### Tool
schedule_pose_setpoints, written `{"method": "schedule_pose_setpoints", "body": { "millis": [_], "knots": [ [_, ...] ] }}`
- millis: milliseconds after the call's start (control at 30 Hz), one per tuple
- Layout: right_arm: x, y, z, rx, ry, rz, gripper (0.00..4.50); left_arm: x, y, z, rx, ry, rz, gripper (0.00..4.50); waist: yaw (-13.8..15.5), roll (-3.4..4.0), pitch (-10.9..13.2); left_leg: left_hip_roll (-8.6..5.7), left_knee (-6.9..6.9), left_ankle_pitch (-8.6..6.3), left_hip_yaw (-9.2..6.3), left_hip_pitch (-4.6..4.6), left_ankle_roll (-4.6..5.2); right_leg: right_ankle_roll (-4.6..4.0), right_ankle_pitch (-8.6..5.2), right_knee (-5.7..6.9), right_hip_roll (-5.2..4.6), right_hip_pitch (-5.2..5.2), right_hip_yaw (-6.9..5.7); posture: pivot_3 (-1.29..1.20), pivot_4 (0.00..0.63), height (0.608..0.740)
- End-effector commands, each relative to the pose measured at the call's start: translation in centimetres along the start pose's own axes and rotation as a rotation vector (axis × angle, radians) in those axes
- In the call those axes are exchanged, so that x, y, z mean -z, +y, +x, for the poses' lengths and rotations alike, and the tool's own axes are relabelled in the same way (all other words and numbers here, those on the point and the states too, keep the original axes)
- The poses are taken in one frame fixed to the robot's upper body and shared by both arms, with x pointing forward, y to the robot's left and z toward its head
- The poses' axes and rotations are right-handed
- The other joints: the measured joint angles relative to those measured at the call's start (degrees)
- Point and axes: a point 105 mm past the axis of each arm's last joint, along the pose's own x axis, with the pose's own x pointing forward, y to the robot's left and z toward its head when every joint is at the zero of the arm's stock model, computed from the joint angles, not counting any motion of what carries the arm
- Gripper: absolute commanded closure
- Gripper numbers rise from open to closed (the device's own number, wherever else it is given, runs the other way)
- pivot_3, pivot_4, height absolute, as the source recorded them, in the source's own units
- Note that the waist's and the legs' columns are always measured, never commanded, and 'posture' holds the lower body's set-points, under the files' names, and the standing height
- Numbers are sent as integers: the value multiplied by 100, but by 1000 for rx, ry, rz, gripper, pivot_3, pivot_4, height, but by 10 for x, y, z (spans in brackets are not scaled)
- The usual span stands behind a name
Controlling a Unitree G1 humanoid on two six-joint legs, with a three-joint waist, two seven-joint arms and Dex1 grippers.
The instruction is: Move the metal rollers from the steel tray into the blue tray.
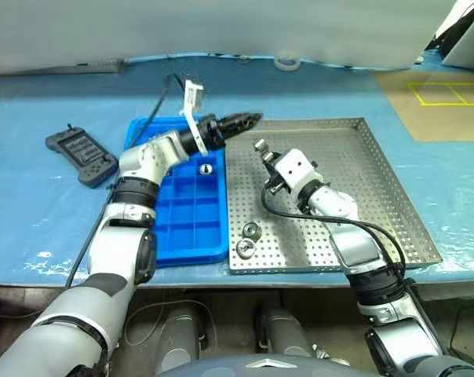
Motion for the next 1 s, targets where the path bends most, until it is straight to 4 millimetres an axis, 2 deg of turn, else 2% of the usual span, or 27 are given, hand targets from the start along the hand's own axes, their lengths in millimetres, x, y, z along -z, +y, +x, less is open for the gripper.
{"method": "schedule_pose_setpoints", "body": {
  "millis": [33,200,533,600,667,800,1000],
  "knots": [
    [-24,-11,-1,32,-88,-40,3468,-17,-13,3,48,-15,83,12,-21,0,0,2,0,1,0,2,-1,0,0,0,1,1,0,-306,150,740],
    [-28,-11,-2,35,-100,-43,3468,-16,-4,6,6,-42,66,12,-44,0,0,0,-1,1,0,10,-2,0,0,-3,1,10,2,-314,150,740],
    [-43,-18,-5,48,-144,-38,3468,22,25,13,-158,75,255,6,-66,0,0,1,-1,0,0,6,1,0,0,-3,1,7,2,-321,150,740],
    [-48,-19,-5,49,-160,-28,3468,29,21,16,-128,86,260,6,-65,0,0,1,-1,0,0,7,1,0,0,-3,1,7,2,-322,150,740],
    [-52,-18,-4,46,-173,-19,3468,29,19,20,-113,58,238,6,-61,-1,0,0,-1,0,0,6,1,0,0,-4,1,8,2,-322,150,740],
    [-52,-14,-4,35,-174,-16,3468,13,23,25,-147,-69,99,6,-65,-1,0,0,0,0,0,6,1,0,0,-2,1,7,2,-321,150,740],
    [-49,-9,-3,23,-164,-14,3468,18,24,32,-159,-80,76,6,-61,-1,0,0,0,0,0,6,1,0,0,-3,1,7,2,-325,150,740]
  ]
}}
